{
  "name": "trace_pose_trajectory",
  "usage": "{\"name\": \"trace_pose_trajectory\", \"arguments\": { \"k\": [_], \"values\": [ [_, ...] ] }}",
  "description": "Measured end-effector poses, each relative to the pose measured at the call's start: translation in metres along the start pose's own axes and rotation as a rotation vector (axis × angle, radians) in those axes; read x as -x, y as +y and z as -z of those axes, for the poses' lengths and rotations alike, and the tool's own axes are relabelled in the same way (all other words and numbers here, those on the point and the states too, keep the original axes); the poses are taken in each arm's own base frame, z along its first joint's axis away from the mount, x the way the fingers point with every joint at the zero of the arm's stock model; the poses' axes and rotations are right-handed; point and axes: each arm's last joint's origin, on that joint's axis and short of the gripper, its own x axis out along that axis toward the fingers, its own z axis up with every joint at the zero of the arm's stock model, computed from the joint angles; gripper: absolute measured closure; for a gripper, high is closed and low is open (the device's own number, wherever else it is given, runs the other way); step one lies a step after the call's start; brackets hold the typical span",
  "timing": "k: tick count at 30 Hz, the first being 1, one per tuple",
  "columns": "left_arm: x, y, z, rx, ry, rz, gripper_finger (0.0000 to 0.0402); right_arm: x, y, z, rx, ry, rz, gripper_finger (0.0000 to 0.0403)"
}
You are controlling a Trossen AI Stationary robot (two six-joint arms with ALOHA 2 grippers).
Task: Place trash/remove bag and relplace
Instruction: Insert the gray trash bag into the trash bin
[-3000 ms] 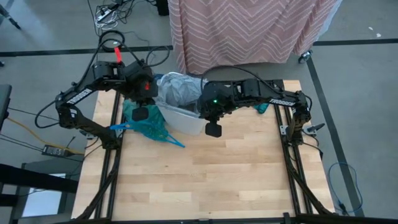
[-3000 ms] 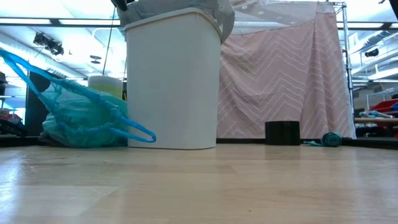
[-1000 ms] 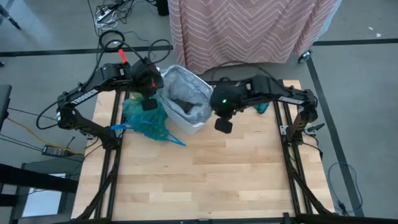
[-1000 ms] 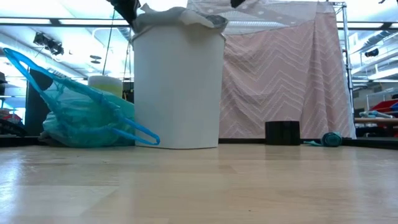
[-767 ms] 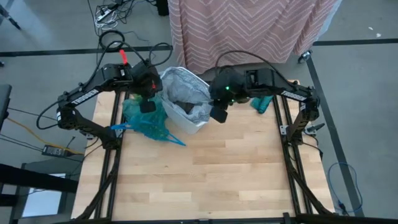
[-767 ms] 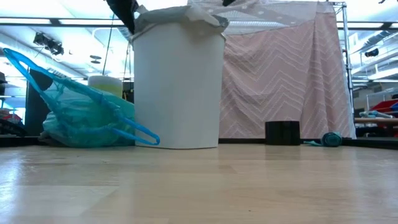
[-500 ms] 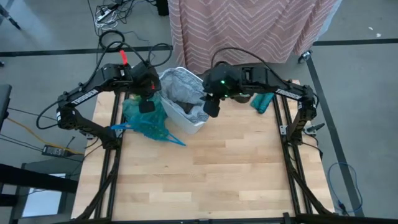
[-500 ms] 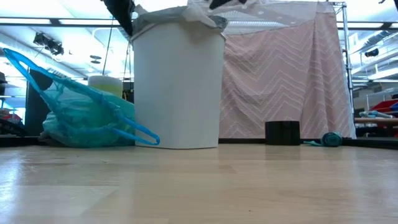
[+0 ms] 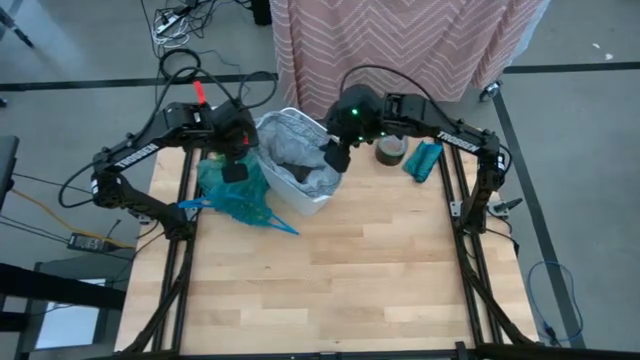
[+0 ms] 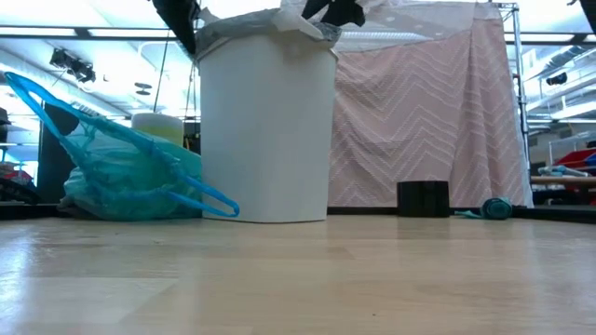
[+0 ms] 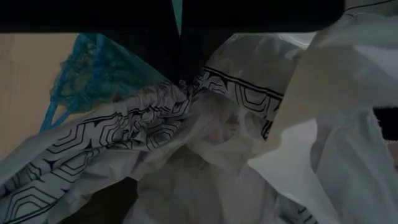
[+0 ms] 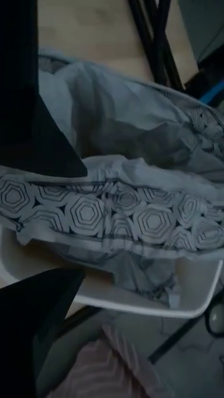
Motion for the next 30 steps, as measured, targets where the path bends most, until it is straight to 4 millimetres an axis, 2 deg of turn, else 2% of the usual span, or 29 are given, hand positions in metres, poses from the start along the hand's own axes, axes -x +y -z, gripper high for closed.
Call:
{"name": "trace_pose_trajectory", "arguments": {
  "k": [4,10,13,18,19,25,30],
  "values": [
    [0.0,0.0,0.0,0.001,-0.004,-0.001,0.039,-0.006,-0.005,0.002,-0.009,0.013,-0.015,0.0176],
    [0.0,0.0,0.0,0.002,-0.003,-0.001,0.039,-0.021,-0.015,0.006,-0.018,0.032,-0.094,0.0222],
    [0.0,0.0,0.0,0.002,-0.004,-0.001,0.039,-0.024,-0.017,0.007,-0.017,0.033,-0.075,0.0266],
    [0.0,0.0,0.0,0.002,-0.003,-0.001,0.039,-0.022,-0.023,0.007,-0.021,0.033,-0.057,0.0378],
    [0.0,0.0,0.0,0.002,-0.003,-0.001,0.039,-0.022,-0.023,0.007,-0.022,0.037,-0.054,0.039],
    [0.0,0.0,0.0,0.003,-0.003,-0.001,0.039,-0.021,-0.026,0.014,-0.025,0.105,0.041,0.0385],
    [0.0,0.0,0.0,0.003,-0.004,-0.001,0.039,-0.021,-0.027,0.016,-0.016,0.123,0.052,0.0401]
  ]
}}
